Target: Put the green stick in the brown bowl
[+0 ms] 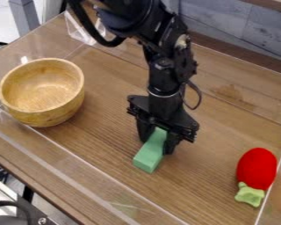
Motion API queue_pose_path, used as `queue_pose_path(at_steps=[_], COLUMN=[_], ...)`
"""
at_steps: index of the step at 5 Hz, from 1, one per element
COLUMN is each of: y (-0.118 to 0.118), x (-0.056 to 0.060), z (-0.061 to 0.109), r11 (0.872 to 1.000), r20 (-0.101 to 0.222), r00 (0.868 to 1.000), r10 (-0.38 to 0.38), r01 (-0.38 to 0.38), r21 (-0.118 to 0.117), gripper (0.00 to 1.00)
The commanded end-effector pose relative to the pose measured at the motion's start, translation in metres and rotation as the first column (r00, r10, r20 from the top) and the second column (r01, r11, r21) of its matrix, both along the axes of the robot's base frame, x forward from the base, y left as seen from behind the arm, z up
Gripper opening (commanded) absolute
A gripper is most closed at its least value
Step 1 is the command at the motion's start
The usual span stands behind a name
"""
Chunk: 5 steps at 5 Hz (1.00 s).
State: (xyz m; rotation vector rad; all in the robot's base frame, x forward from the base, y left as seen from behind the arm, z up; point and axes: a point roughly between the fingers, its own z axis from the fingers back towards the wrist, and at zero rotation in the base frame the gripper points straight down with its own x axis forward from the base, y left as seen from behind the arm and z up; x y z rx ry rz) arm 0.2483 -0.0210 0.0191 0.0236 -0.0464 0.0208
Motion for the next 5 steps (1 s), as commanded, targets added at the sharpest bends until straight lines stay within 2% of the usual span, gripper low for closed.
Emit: queue_pose_path(at_steps=[1, 2, 5], y=[0.006, 0.008, 0.013], x=[0.002, 0.003, 0.003], z=[-0.004, -0.004, 0.018], r11=[1.0, 1.0, 1.0], r20=[-0.008, -0.01, 0.006], r00=[1.0, 1.0, 1.0], r10=[-0.004, -0.002, 0.011], r01=[0.004, 0.002, -0.011], r21=[0.01, 0.013, 0.028], gripper=[0.0, 0.0, 0.0])
